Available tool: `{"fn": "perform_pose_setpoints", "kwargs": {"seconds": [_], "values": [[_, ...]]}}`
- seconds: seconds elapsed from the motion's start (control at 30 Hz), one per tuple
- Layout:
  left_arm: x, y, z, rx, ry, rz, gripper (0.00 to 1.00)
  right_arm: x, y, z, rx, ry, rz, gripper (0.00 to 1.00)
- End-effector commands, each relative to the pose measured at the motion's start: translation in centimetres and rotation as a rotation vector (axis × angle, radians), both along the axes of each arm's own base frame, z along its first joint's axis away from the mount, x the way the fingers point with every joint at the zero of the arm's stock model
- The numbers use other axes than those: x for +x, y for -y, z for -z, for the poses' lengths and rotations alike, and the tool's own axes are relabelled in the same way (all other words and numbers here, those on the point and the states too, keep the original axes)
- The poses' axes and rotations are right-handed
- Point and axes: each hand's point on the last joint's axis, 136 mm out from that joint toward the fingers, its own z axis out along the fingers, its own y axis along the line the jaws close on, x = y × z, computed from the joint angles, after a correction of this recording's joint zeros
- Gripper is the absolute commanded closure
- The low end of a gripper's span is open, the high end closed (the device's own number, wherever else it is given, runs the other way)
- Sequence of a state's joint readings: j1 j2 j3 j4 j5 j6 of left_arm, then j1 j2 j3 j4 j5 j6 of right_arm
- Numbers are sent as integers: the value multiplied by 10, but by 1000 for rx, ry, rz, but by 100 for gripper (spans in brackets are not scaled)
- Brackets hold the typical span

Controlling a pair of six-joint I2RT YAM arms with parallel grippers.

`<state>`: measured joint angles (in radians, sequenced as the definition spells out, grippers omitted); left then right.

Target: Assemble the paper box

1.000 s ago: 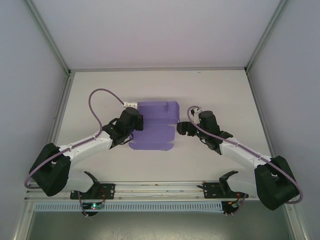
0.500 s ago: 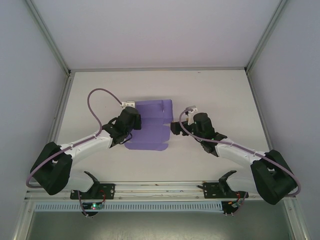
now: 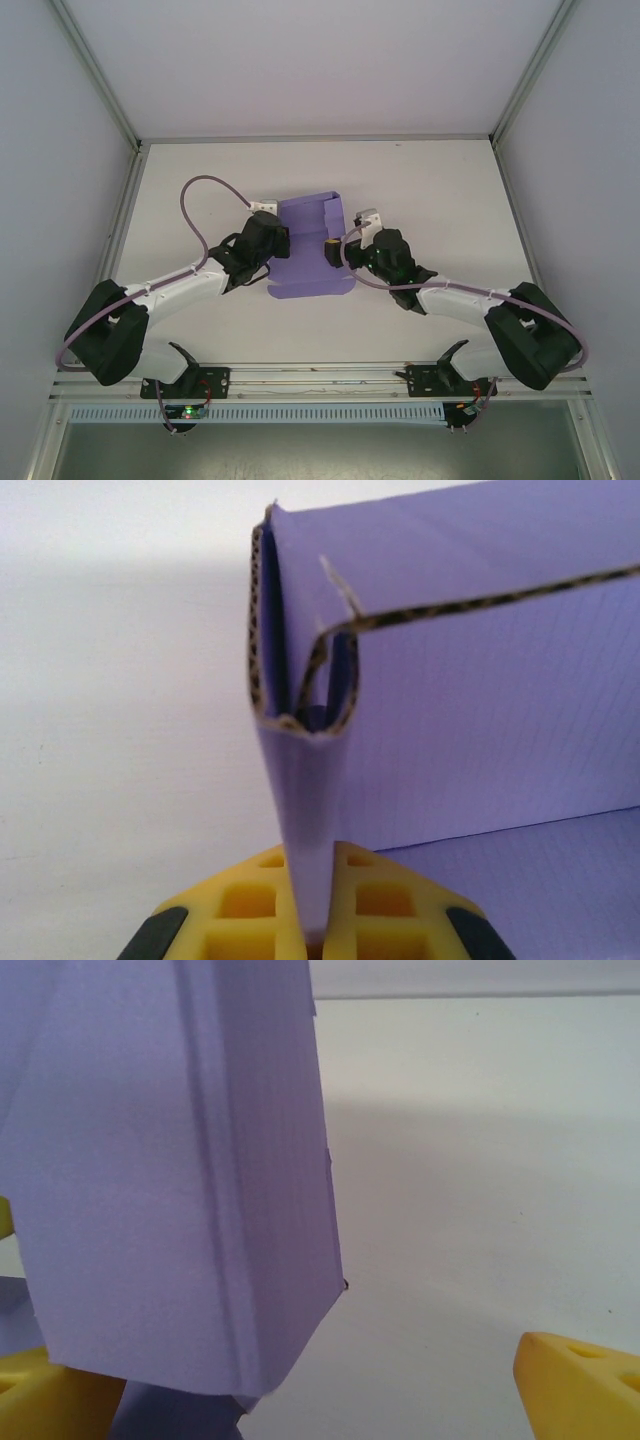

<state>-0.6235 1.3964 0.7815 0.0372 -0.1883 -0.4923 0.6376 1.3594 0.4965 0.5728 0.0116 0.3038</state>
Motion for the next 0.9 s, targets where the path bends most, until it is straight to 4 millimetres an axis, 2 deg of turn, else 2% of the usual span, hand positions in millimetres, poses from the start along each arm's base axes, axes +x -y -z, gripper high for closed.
{"fn": "perform_pose_setpoints", "kwargs": {"seconds": [0.0,0.13,0.27,0.33,0.5,0.6,0.7,0.87], "values": [[-5,8,1,4,-11,38,100,14,-7,-36,46,100,15,2],[-5,0,0,23,-2,4,100,3,1,-45,24,123,-3,1],[-4,-4,-1,37,0,-11,100,-27,4,-61,22,155,-113,1],[-4,-4,-1,38,2,-10,100,-44,8,-61,0,145,-168,1],[-3,-4,-2,49,3,-2,100,-64,37,-80,3,218,-133,2],[-4,-4,-2,56,4,0,100,-69,57,-95,18,266,-93,2],[-4,-4,-2,57,7,3,100,-65,83,-103,25,277,4,2],[-4,-3,-4,57,12,13,100,-46,113,-95,34,165,139,1]]}}
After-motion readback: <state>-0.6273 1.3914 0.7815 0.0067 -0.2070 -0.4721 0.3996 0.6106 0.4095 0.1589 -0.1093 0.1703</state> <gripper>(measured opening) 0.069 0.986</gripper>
